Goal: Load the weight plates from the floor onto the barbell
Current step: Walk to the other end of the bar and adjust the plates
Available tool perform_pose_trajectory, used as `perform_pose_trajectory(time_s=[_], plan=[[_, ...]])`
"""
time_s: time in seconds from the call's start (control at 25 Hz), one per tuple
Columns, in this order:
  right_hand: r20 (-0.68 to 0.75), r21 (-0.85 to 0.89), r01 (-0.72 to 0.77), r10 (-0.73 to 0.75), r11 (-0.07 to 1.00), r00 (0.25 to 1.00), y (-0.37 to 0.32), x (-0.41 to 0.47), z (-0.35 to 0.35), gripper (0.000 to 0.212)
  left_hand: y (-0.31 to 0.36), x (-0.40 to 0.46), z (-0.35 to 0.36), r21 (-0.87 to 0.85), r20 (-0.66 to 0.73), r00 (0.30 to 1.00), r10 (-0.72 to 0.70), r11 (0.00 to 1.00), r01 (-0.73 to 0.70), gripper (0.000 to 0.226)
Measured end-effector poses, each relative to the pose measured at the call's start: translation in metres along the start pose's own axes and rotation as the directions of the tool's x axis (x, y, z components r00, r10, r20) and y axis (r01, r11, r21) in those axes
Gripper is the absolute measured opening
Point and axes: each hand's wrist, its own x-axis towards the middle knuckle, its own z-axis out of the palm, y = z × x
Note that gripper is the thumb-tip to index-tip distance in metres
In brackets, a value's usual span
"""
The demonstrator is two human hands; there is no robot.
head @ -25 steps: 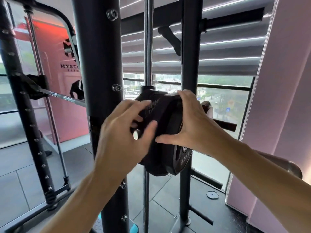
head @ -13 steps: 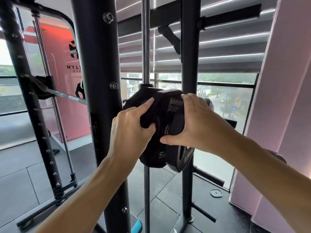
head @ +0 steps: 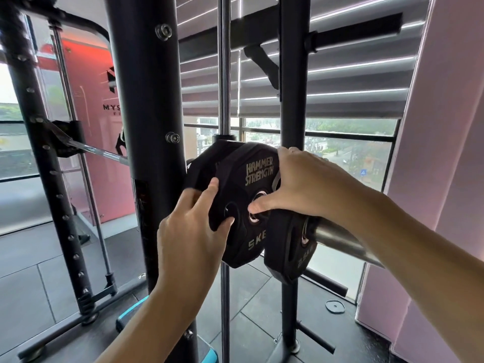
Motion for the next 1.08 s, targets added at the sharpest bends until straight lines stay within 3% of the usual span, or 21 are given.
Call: perform_pose_trajectory(time_s=[0.08,0.2,0.36,0.52,0.68,0.92,1.0,1.08], plan=[[0.109,-0.077,-0.032,0.040,0.997,0.993,-0.010,0.012,-0.008,0.102,0.007,0.008,0.003,0.079,0.026,0.994,0.105,0.991,-0.107,0.088],[0.243,-0.199,-0.010,0.059,0.980,0.968,-0.027,0.027,-0.014,0.083,0.011,0.025,0.010,0.140,0.169,0.958,0.231,0.957,-0.255,0.115],[0.172,-0.236,0.006,0.036,0.972,0.984,-0.032,0.035,-0.009,0.073,0.005,0.033,0.014,0.070,0.235,0.958,0.167,0.980,-0.188,0.117],[0.070,-0.137,0.050,-0.041,0.989,0.997,-0.032,0.043,-0.003,0.069,0.003,0.039,0.014,-0.015,0.168,0.975,0.143,0.990,-0.142,0.105],[0.073,-0.111,0.101,-0.093,0.989,0.993,-0.037,0.056,-0.002,0.047,0.002,0.041,0.012,-0.045,0.137,0.987,0.083,0.996,-0.078,0.098],[-0.075,-0.102,0.153,-0.161,0.983,0.984,-0.004,0.086,-0.004,0.080,0.005,0.042,0.012,0.024,0.130,0.990,0.059,0.998,-0.063,0.083],[-0.020,0.036,0.212,-0.211,0.977,0.977,0.006,0.098,-0.003,0.092,0.009,0.044,0.012,0.019,0.092,0.994,0.050,0.998,-0.052,0.067],[0.011,0.125,0.276,-0.280,0.953,0.960,0.010,0.107,-0.002,0.086,0.013,0.051,0.011,-0.017,0.055,0.998,0.013,1.000,-0.012,0.047]])
